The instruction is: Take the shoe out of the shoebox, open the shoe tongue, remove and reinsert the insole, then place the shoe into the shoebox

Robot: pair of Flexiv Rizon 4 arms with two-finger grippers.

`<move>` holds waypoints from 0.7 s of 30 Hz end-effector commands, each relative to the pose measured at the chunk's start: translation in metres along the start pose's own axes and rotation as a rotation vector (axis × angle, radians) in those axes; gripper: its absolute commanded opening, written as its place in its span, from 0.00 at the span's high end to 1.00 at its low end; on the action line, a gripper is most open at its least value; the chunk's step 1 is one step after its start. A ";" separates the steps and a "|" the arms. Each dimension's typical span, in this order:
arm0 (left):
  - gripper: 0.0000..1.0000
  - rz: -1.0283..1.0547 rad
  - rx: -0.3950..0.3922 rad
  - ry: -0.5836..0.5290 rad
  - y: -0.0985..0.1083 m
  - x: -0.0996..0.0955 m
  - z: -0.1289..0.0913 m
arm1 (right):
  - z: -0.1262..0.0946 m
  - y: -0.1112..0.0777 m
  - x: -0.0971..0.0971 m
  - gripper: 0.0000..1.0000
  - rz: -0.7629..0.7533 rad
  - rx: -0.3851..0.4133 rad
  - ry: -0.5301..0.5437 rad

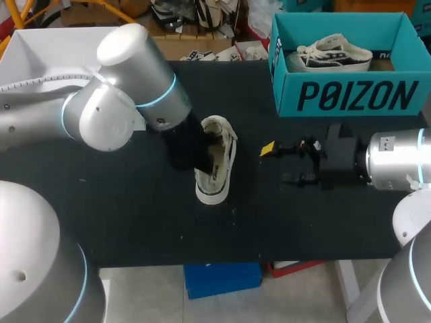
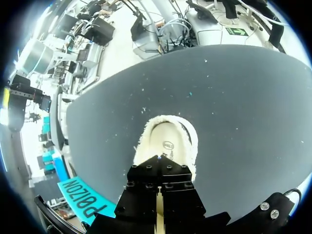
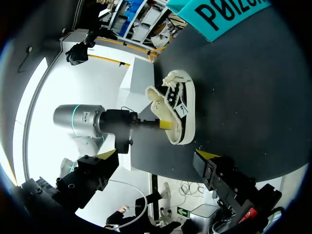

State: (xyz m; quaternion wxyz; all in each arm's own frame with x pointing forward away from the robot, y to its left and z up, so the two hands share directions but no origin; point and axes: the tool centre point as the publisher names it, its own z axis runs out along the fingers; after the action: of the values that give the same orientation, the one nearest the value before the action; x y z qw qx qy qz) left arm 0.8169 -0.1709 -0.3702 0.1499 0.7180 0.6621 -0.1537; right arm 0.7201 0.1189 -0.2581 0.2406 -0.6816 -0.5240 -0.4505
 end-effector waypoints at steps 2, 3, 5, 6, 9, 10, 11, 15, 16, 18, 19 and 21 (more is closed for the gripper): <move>1.00 -0.004 -0.034 -0.014 -0.010 0.010 -0.036 | -0.001 0.000 0.000 0.00 0.000 0.001 0.000; 1.00 -0.010 -0.036 -0.020 -0.010 0.011 -0.041 | -0.001 0.000 0.000 0.00 0.000 0.001 0.000; 1.00 -0.026 -0.043 -0.029 -0.010 0.015 -0.049 | -0.001 0.000 0.000 0.00 0.000 0.001 0.000; 1.00 -0.033 -0.049 -0.033 -0.010 0.018 -0.052 | -0.001 0.000 0.000 0.00 0.000 0.001 0.000; 0.99 -0.068 -0.032 -0.076 -0.011 0.024 -0.062 | -0.001 0.000 0.000 0.00 0.000 0.001 0.000; 0.99 -0.083 -0.025 -0.094 -0.012 0.025 -0.065 | -0.001 0.000 0.000 0.00 0.000 0.001 0.000; 0.99 -0.098 -0.024 -0.110 -0.011 0.026 -0.068 | -0.001 0.000 0.000 0.00 0.000 0.001 0.000; 1.00 -0.167 -0.021 -0.184 -0.003 0.033 -0.078 | -0.001 0.000 0.000 0.00 0.000 0.001 0.000; 1.00 -0.179 -0.018 -0.198 -0.002 0.034 -0.080 | -0.001 0.000 0.000 0.00 0.000 0.001 0.000; 1.00 -0.204 -0.010 -0.224 0.000 0.036 -0.082 | -0.001 0.000 0.000 0.00 0.000 0.001 0.000; 1.00 -0.215 -0.005 -0.240 0.000 0.037 -0.084 | -0.001 0.000 0.000 0.00 0.000 0.001 0.000; 1.00 -0.242 0.004 -0.273 0.002 0.039 -0.086 | -0.001 0.000 0.000 0.00 0.000 0.001 0.000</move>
State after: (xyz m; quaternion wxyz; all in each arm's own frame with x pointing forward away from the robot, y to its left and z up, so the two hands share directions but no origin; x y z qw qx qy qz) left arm 0.8237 -0.1076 -0.3063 0.2026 0.6134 0.7209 -0.2510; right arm 0.7202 0.1189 -0.2581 0.2405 -0.6816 -0.5241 -0.4505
